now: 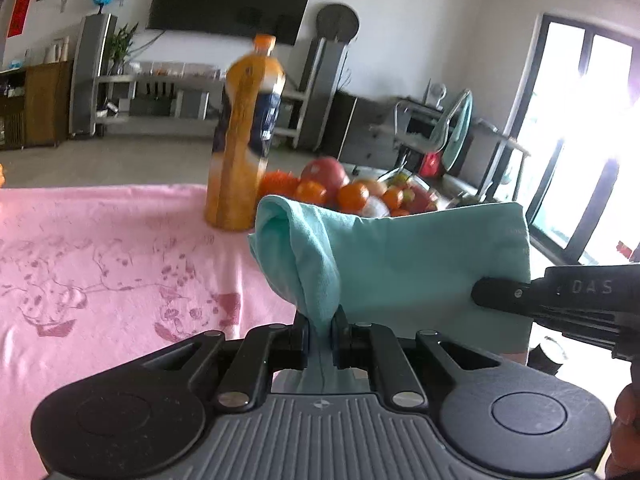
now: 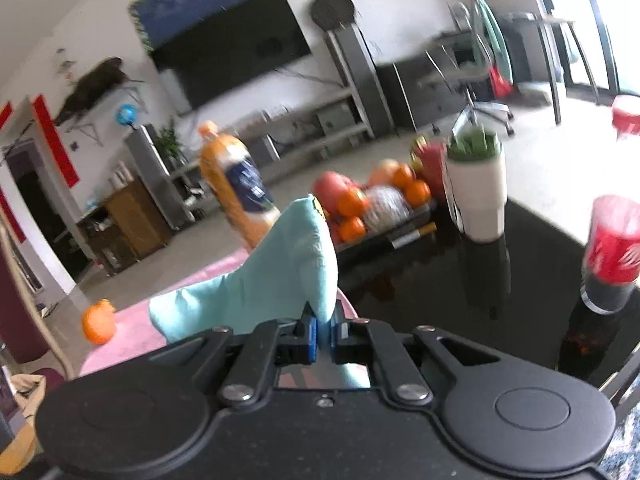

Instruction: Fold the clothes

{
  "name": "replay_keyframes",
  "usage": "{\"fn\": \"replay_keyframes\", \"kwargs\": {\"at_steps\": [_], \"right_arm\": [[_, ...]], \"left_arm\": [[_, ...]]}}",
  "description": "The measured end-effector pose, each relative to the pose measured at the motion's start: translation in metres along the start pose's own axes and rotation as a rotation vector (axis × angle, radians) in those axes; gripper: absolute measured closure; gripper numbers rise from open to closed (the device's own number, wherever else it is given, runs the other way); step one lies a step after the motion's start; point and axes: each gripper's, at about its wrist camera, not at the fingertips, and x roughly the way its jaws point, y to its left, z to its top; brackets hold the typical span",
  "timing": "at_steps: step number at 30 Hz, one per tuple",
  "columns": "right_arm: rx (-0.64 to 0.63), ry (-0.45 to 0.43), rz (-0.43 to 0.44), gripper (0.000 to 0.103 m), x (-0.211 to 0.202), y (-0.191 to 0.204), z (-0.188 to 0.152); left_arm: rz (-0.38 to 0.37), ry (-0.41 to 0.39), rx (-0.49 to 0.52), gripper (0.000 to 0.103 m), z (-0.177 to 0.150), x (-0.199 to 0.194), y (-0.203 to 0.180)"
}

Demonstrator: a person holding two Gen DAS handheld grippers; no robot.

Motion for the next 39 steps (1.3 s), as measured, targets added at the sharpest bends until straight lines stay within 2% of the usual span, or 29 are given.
{"fn": "replay_keyframes", "kwargs": {"at_steps": [4,7,9,11,14,17,21,24,26,27,29,31,34,36,37,39], "right_arm": [[0.003,0.038,-0.016,0.097,0.038,-0.012,0.003],[-0.018,0.075,-0.019,0.093,0.070,-0.014,0.009],[-0.009,0.096,-0.074,0.073,0.082,-0.020,0.010],[0.003,0.116,-0.121,0.070,0.092,-0.025,0.011],[0.049,0.118,-0.106,0.061,0.069,-0.029,0.012],[0.064,0.153,-0.117,0.061,0.052,-0.032,0.003],[0.203,0.256,-0.055,0.063,0.046,-0.050,-0.014],[0.368,0.380,-0.023,0.077,0.055,-0.074,-0.036],[0.458,0.451,-0.040,0.078,0.061,-0.090,-0.054],[0.487,0.478,-0.053,0.086,0.063,-0.097,-0.062],[0.516,0.467,-0.097,0.097,0.055,-0.107,-0.069],[0.534,0.411,-0.165,0.096,0.038,-0.111,-0.072],[0.540,0.294,-0.169,0.090,0.004,-0.099,-0.070],[0.492,0.246,-0.136,0.085,-0.017,-0.076,-0.061],[0.465,0.231,-0.117,0.083,-0.026,-0.064,-0.055],[0.388,0.208,-0.101,0.068,-0.047,-0.033,-0.040]], "left_arm": [[0.031,0.055,0.006,0.093,-0.008,0.040,0.000],[0.087,0.130,0.006,0.080,-0.010,0.072,0.006],[0.133,0.170,-0.011,0.081,-0.011,0.085,0.016],[0.162,0.162,-0.021,0.079,-0.012,0.079,0.029],[0.172,0.178,-0.021,0.080,-0.012,0.060,0.041],[0.120,0.233,-0.034,0.084,-0.017,0.043,0.043],[-0.007,0.331,-0.029,0.084,-0.037,0.030,0.032],[-0.050,0.398,-0.002,0.084,-0.052,0.027,0.019],[-0.050,0.443,0.028,0.084,-0.061,0.027,0.011],[-0.034,0.482,0.036,0.084,-0.065,0.030,0.010],[0.035,0.547,0.037,0.084,-0.070,0.031,0.013],[0.066,0.558,0.022,0.085,-0.065,0.019,0.017],[0.121,0.551,0.043,0.080,-0.049,-0.011,0.014],[0.149,0.525,0.070,0.071,-0.037,-0.035,0.008],[0.160,0.512,0.082,0.062,-0.030,-0.047,0.005],[0.168,0.488,0.098,0.058,-0.021,-0.068,0.002]]}}
